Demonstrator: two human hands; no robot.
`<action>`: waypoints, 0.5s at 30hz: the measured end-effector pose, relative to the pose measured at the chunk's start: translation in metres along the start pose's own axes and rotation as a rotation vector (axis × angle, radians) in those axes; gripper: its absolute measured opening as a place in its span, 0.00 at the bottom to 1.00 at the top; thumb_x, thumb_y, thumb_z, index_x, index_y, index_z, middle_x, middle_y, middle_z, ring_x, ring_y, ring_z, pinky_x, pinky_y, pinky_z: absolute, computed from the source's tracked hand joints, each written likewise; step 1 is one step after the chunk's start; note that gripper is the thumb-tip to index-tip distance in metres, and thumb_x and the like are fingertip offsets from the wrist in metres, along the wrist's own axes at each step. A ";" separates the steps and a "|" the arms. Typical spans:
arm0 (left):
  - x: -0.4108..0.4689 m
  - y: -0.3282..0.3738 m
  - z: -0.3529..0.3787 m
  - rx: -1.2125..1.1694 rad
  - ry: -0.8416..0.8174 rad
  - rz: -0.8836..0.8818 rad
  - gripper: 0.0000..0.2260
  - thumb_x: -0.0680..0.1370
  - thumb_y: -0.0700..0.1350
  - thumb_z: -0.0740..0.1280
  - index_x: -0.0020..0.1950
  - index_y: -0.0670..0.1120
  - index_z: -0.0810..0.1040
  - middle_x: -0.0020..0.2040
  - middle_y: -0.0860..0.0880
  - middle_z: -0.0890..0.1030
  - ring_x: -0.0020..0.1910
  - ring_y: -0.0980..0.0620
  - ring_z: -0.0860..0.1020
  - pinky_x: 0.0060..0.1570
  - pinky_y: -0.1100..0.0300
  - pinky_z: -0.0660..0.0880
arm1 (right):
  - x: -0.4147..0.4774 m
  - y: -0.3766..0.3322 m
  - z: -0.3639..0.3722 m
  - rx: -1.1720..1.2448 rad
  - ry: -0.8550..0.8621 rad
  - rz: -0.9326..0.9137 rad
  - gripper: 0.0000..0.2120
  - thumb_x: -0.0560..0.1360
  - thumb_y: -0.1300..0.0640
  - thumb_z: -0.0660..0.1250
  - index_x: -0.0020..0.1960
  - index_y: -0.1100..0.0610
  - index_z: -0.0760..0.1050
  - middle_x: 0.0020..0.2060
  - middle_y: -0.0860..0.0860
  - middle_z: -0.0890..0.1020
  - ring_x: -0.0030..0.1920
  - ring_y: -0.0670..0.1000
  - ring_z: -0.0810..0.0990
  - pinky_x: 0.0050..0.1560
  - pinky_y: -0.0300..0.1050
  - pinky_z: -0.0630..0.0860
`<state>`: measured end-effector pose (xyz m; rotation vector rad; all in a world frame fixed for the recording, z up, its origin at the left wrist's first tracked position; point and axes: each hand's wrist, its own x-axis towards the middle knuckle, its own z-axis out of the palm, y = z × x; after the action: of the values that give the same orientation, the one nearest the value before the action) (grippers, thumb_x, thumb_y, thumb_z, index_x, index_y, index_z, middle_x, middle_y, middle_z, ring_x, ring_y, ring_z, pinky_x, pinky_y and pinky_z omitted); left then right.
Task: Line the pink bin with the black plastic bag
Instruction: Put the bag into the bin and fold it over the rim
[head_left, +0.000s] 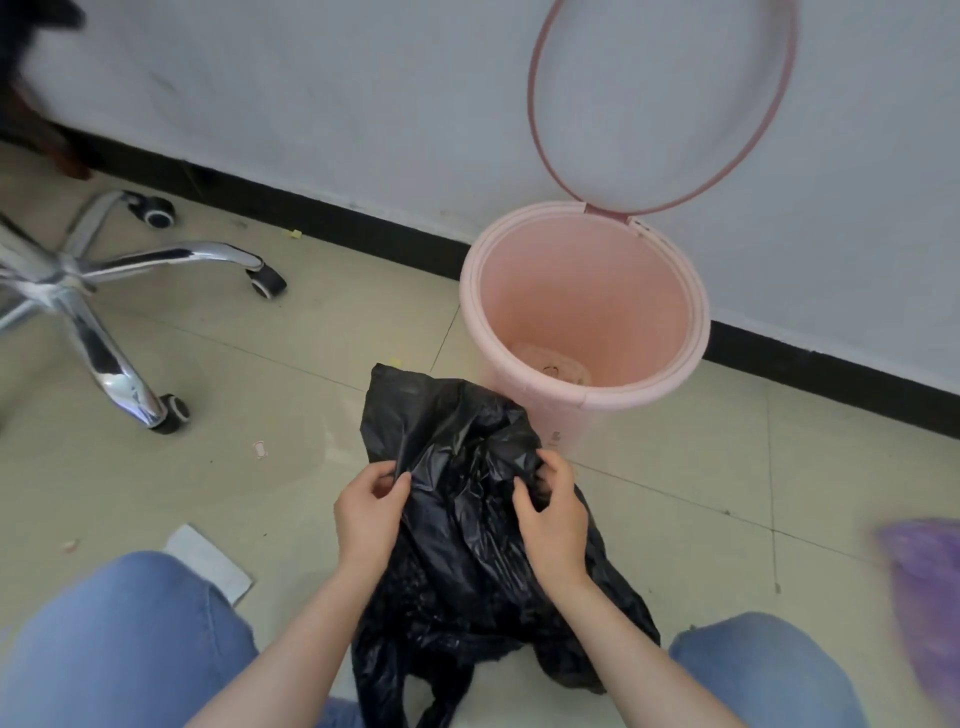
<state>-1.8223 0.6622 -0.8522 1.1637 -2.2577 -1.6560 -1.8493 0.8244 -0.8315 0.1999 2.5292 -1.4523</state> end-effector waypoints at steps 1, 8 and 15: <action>-0.003 0.009 -0.006 -0.018 0.027 0.031 0.02 0.74 0.37 0.67 0.45 0.42 0.79 0.37 0.46 0.79 0.39 0.50 0.76 0.41 0.64 0.70 | -0.003 -0.010 -0.003 0.007 -0.022 -0.035 0.18 0.76 0.59 0.64 0.65 0.54 0.67 0.49 0.42 0.73 0.52 0.44 0.72 0.53 0.39 0.68; -0.022 0.070 -0.049 -0.209 0.216 0.250 0.06 0.73 0.36 0.68 0.47 0.44 0.79 0.37 0.55 0.77 0.32 0.72 0.74 0.37 0.80 0.70 | -0.016 -0.071 -0.026 0.180 -0.049 -0.259 0.24 0.75 0.62 0.65 0.60 0.36 0.63 0.53 0.32 0.71 0.51 0.29 0.73 0.54 0.24 0.67; -0.045 0.108 -0.074 -0.326 0.356 0.388 0.09 0.73 0.34 0.68 0.46 0.48 0.77 0.36 0.53 0.76 0.32 0.70 0.74 0.37 0.79 0.70 | -0.023 -0.101 -0.049 0.325 0.086 -0.457 0.26 0.72 0.63 0.68 0.55 0.33 0.68 0.51 0.28 0.75 0.53 0.27 0.73 0.54 0.21 0.68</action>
<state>-1.8092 0.6457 -0.7154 0.8026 -1.7743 -1.4551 -1.8558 0.8160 -0.7177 -0.2936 2.4936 -2.0627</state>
